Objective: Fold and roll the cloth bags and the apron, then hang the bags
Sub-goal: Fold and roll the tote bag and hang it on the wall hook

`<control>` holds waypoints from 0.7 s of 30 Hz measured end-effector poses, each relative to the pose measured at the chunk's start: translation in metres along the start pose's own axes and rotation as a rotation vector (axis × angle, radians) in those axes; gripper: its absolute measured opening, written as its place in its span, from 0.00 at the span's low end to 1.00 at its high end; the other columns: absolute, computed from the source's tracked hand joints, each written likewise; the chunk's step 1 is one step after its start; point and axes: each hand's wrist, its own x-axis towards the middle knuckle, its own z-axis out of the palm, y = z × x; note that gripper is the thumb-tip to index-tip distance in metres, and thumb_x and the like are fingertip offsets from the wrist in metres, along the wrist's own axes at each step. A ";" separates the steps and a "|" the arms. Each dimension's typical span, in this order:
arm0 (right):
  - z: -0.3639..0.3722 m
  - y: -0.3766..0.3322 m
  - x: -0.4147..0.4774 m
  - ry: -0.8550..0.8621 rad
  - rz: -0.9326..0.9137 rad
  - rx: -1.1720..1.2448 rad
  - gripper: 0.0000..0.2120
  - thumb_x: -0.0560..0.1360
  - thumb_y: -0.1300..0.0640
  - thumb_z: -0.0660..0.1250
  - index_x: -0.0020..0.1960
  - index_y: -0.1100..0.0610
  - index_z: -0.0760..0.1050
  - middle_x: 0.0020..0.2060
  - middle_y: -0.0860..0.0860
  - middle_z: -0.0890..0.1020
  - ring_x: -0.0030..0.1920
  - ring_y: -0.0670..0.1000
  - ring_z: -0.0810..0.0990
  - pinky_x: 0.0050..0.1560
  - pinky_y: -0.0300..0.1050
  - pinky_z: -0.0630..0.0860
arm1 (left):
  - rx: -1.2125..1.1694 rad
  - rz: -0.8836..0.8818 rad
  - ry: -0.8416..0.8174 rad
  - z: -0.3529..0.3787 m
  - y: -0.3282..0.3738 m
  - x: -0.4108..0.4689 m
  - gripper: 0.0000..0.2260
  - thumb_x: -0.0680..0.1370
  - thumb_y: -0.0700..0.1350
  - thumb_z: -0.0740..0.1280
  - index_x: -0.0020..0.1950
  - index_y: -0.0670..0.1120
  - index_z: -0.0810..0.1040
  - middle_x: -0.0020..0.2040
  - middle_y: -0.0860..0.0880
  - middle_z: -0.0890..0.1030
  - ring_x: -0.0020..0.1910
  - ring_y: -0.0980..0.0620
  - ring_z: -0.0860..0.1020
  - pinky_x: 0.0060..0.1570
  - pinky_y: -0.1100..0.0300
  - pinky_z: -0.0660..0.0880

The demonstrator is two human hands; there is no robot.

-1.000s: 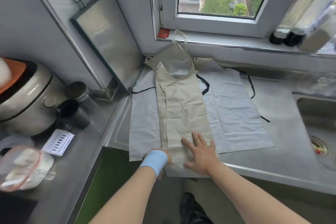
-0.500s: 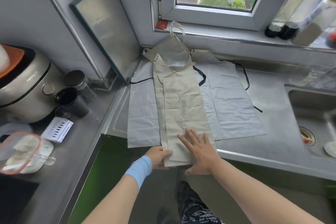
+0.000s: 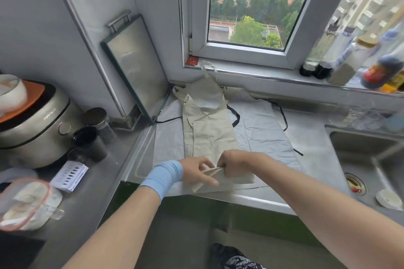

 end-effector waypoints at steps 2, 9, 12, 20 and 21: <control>-0.022 -0.002 -0.005 -0.109 0.015 0.062 0.08 0.65 0.53 0.65 0.33 0.41 0.78 0.36 0.43 0.80 0.41 0.50 0.79 0.38 0.43 0.74 | 0.292 -0.042 -0.060 -0.006 0.011 -0.004 0.21 0.70 0.57 0.73 0.60 0.52 0.75 0.54 0.51 0.79 0.48 0.49 0.78 0.49 0.58 0.77; -0.062 0.027 0.004 -0.037 0.050 0.084 0.07 0.67 0.52 0.72 0.33 0.43 0.77 0.33 0.42 0.78 0.37 0.46 0.78 0.31 0.37 0.69 | 0.220 -0.102 0.028 -0.056 0.025 0.013 0.02 0.75 0.42 0.65 0.43 0.45 0.76 0.40 0.47 0.76 0.33 0.48 0.79 0.41 0.50 0.83; -0.070 0.038 0.029 0.223 0.046 0.023 0.10 0.69 0.64 0.62 0.40 0.51 0.78 0.37 0.50 0.80 0.43 0.55 0.79 0.35 0.39 0.73 | 0.318 -0.101 0.200 -0.082 0.023 0.040 0.04 0.75 0.43 0.65 0.41 0.45 0.74 0.38 0.46 0.76 0.32 0.48 0.77 0.40 0.53 0.82; -0.062 0.074 0.128 0.528 0.101 -0.004 0.17 0.74 0.63 0.60 0.52 0.45 0.79 0.48 0.48 0.81 0.52 0.55 0.79 0.44 0.45 0.72 | 0.400 -0.056 0.736 -0.093 -0.017 0.119 0.18 0.74 0.41 0.64 0.63 0.53 0.71 0.66 0.51 0.72 0.62 0.45 0.71 0.59 0.52 0.71; -0.057 0.079 0.140 0.555 0.092 0.005 0.17 0.75 0.63 0.60 0.54 0.45 0.80 0.50 0.48 0.82 0.52 0.55 0.80 0.45 0.45 0.72 | 0.408 0.017 0.763 -0.088 -0.022 0.129 0.18 0.74 0.41 0.64 0.63 0.53 0.71 0.66 0.52 0.71 0.63 0.46 0.70 0.60 0.53 0.69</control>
